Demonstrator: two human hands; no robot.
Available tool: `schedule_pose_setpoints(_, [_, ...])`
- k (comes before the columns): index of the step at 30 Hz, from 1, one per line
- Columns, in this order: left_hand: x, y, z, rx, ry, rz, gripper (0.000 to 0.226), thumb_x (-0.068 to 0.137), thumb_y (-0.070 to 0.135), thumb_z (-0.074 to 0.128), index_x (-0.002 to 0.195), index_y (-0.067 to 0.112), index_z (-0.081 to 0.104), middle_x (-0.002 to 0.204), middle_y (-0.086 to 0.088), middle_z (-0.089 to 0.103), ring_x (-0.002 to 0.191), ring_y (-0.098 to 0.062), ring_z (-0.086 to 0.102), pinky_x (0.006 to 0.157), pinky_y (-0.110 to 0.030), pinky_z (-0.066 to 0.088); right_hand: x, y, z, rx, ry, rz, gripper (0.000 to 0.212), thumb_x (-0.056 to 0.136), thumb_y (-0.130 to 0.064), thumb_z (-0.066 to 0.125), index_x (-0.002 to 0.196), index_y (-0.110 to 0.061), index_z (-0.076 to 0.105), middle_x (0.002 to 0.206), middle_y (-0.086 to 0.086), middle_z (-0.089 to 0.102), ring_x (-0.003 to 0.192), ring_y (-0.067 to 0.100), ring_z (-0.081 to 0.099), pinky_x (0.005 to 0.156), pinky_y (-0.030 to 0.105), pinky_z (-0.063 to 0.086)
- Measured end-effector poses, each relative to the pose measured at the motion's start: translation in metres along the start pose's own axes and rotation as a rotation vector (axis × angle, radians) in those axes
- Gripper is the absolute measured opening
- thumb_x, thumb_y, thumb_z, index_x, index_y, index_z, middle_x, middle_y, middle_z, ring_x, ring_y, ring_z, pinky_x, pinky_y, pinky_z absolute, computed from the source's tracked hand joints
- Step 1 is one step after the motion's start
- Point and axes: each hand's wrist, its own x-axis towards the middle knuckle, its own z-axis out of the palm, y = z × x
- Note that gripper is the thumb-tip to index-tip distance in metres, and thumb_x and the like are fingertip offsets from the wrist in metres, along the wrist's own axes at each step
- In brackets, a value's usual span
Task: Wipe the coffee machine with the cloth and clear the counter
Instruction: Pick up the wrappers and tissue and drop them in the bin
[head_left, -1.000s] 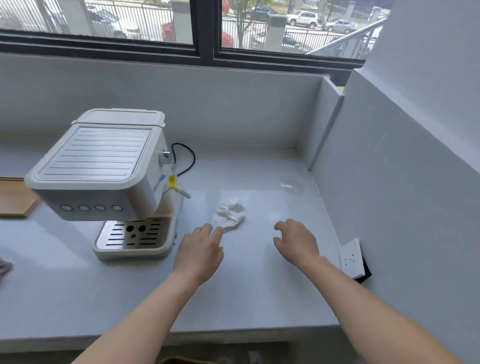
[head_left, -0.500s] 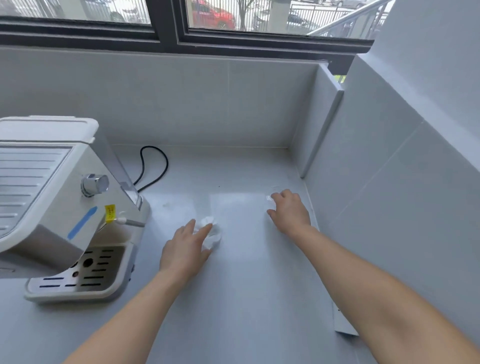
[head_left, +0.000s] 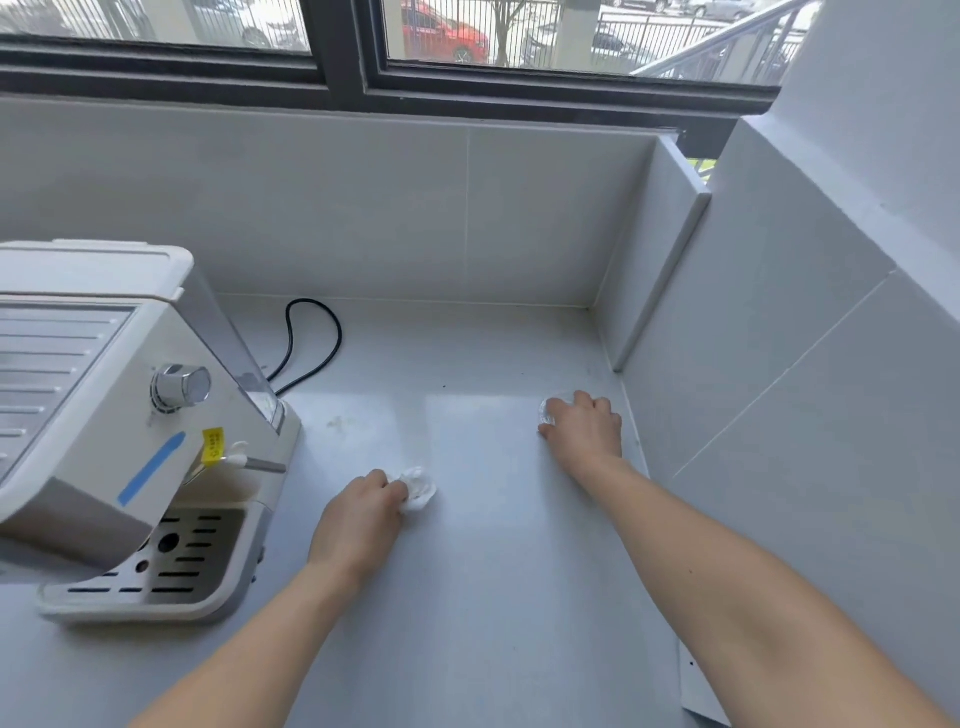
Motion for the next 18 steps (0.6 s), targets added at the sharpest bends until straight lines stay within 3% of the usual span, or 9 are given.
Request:
schedule_pose_setpoints(8, [-0.020,0.002,-0.006,-0.055,0.058,0.032,0.013,0.086,0.009,0.049,0.089,0.013,0.061,0.086,-0.005,0.057,0.084,-0.029,0.053,0.068,-0.041,0.047,-0.045,-0.007,-0.001,0.083,0.083,-0.127,0.031,0.091,-0.032,0.057,0.110,-0.011,0.066,0.121,0.006,0.057,0.110,0.030,0.047,0.086,0.037,0.047])
schedule_pose_setpoints(18, [-0.062,-0.004,-0.027,-0.119,0.176,0.064,0.014,0.087,0.006,0.052,0.091,0.008,0.065,0.087,-0.011,0.061,0.085,-0.035,0.056,0.063,-0.042,0.045,-0.113,-0.041,0.005,0.127,0.161,-0.237,0.031,0.091,-0.036,0.060,0.113,-0.015,0.067,0.123,0.000,0.059,0.115,0.024,0.049,0.080,0.031,0.046])
